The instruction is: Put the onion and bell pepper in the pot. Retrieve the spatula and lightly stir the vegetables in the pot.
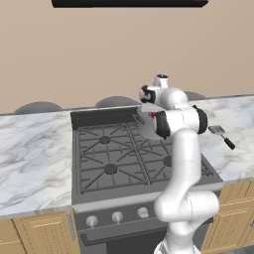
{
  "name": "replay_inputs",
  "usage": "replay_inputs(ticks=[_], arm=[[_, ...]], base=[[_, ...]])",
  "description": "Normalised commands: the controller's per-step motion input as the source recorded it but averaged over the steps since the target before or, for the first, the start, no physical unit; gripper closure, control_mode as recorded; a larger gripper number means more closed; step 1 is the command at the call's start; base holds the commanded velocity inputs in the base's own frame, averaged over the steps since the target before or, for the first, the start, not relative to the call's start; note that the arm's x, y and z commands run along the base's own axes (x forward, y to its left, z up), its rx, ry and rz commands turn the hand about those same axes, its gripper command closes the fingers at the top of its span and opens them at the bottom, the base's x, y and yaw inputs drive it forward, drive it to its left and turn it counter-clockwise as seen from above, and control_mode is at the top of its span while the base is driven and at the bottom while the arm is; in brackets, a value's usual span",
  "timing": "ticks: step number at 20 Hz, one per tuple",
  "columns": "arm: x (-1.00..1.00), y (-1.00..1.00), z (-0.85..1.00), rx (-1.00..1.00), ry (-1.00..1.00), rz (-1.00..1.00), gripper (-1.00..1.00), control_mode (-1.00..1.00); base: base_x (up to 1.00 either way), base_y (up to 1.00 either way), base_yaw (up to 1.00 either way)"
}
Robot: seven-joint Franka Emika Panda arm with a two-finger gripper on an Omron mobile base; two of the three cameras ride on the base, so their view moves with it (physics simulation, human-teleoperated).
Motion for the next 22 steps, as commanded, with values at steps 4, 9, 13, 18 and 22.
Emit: replay_inputs(ticks=[4,9,13,18,22], arm=[[-0.03,0.0,-0.1,0.0,0.01,0.0,-1.0,-1.0],[-0.38,0.0,0.0,0.0,0.0,0.0,-1.0,-1.0],[-0.53,0.0,0.0,0.0,0.0,0.0,-1.0,-1.0],[-0.43,0.0,0.18,0.0,0.0,0.0,-1.0,-1.0],[-0.61,0.0,0.44,0.0,-0.03,0.0,-1.0,-1.0]], base=[[0.0,0.0,0.0],[0.0,0.0,0.0],[0.0,0.0,0.0],[0.0,0.0,0.0],[0.0,0.0,0.0]])
